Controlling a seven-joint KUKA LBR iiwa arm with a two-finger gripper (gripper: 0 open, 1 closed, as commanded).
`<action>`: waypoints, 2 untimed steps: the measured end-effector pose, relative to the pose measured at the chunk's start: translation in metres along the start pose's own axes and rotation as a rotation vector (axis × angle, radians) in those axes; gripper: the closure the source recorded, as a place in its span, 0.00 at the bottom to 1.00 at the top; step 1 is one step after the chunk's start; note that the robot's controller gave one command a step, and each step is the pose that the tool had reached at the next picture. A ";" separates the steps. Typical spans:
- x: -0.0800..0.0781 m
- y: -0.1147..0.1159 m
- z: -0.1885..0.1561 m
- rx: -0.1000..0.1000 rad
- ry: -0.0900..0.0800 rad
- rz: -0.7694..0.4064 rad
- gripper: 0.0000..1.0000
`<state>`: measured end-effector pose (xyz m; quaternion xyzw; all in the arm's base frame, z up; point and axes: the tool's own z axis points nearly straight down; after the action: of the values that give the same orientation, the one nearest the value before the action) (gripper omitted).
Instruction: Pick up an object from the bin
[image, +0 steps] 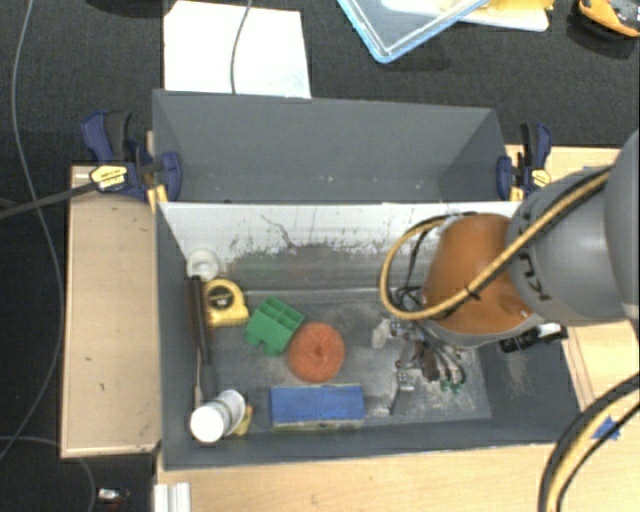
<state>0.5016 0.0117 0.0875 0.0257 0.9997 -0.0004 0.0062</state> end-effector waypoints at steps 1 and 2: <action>0.002 0.057 0.004 -0.002 -0.001 -0.006 0.00; -0.021 0.075 0.016 0.002 -0.002 -0.027 0.00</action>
Offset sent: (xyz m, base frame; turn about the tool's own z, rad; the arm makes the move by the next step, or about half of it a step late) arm 0.0253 0.0775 -0.0175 -0.0268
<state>0.5269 0.0853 0.0721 0.0121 0.9999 -0.0016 0.0070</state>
